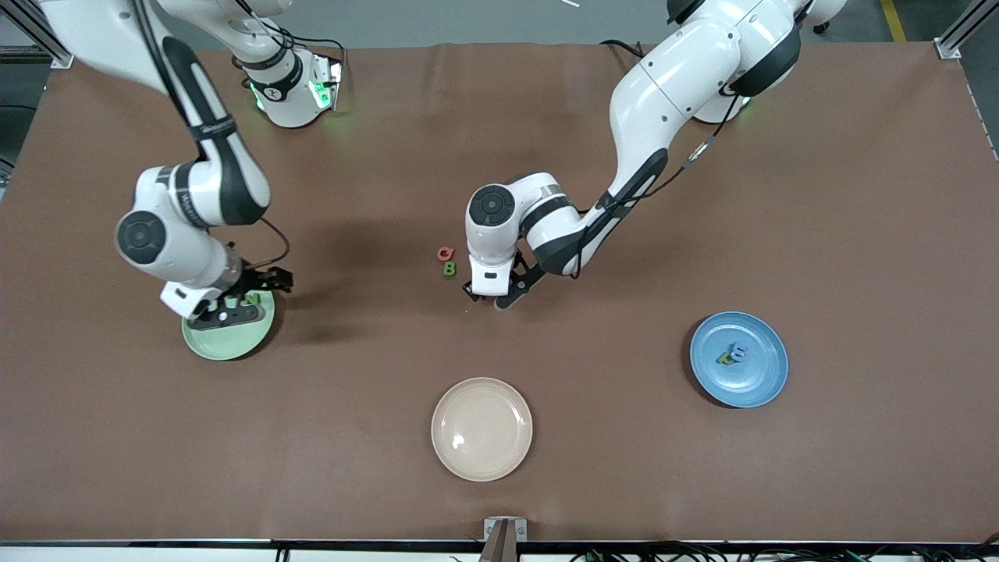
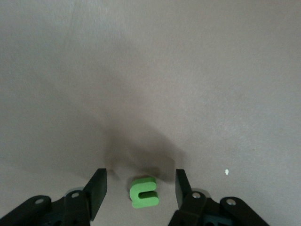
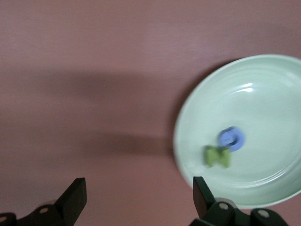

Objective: Sort upper and lower case letters into plates
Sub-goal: 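Grasp the green U and green B with the left and right grippers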

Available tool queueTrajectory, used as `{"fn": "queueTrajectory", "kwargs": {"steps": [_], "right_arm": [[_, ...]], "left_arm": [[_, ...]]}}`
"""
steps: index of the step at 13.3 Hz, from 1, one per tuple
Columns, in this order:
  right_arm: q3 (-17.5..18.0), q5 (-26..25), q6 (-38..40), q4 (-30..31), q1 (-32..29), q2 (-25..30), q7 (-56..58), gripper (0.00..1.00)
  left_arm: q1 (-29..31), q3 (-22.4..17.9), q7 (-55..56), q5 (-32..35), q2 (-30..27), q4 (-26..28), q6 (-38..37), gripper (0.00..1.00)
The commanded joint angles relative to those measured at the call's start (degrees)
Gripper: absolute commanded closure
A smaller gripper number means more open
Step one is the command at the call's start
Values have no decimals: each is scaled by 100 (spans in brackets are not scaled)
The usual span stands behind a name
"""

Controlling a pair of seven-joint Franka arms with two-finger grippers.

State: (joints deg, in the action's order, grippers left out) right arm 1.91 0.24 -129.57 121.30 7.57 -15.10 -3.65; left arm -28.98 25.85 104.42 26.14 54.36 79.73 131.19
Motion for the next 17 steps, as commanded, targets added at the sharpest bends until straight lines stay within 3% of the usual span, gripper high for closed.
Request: {"fn": "queueTrajectory", "kwargs": {"steps": [1,2,4,5,8,10,17], "right_arm": [[-6,99,178,-54,673,7,-1309,0],[-6,178,152,-89,1015,-10,-1835,0],[-15,572,81,-212,1534,-124,-2393,0],[-15,765,-32,-230,1650,-185,-2412,0],[-15,1004,-410,-221,2019,-397,-2429,0],[-15,1022,-586,-221,2213,-511,-2499,1],[-24,1031,-1571,-405,2907,-1222,-3212,3]], "left_arm": [[-91,-63,79,-101,127,-168,38,42],[-99,-63,79,-101,136,-168,39,49],[-161,-63,79,-109,136,-159,39,86],[-135,-63,87,-196,127,-159,39,96],[14,-71,17,-251,-22,-142,-5,100],[417,-89,-183,-224,-232,-89,-258,100],[2306,-28,-2474,-241,-1129,16,-1472,99]]}}
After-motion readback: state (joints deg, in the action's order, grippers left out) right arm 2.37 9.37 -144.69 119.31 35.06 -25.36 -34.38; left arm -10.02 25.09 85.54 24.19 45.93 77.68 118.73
